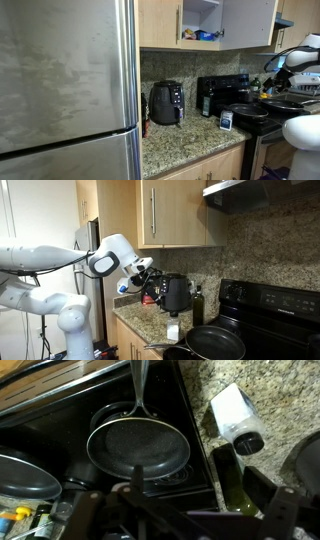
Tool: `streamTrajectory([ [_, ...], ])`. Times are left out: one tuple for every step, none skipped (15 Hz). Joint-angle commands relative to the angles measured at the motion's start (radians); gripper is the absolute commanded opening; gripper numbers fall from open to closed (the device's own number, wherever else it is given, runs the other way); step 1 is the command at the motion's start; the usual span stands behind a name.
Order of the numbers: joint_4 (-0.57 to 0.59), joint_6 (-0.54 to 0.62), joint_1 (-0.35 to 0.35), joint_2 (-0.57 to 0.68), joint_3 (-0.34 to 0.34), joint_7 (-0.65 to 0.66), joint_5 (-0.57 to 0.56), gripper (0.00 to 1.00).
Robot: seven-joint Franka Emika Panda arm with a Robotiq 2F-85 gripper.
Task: Close the right cabinet door
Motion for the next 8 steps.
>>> streamTrajectory([
  [0.0, 0.124, -0.07, 0.033, 0.051, 0.101, 0.09, 1.0],
  [0.0, 0.166, -0.077, 0.041, 0.058, 0.133, 0.12, 1.0],
  [-0.001, 0.211, -0.083, 0.049, 0.066, 0.162, 0.15, 1.0],
  [0.152, 0.106, -0.069, 0.042, 0.09, 0.173, 0.206, 1.0],
  [0.167, 0.133, -0.074, 0.049, 0.098, 0.2, 0.237, 1.0],
  [0.208, 0.131, -0.088, 0.034, 0.106, 0.217, 0.26, 1.0],
  [0.272, 0.135, -0.086, 0.051, 0.112, 0.245, 0.287, 1.0],
  [0.333, 0.146, -0.085, 0.063, 0.116, 0.271, 0.311, 1.0],
])
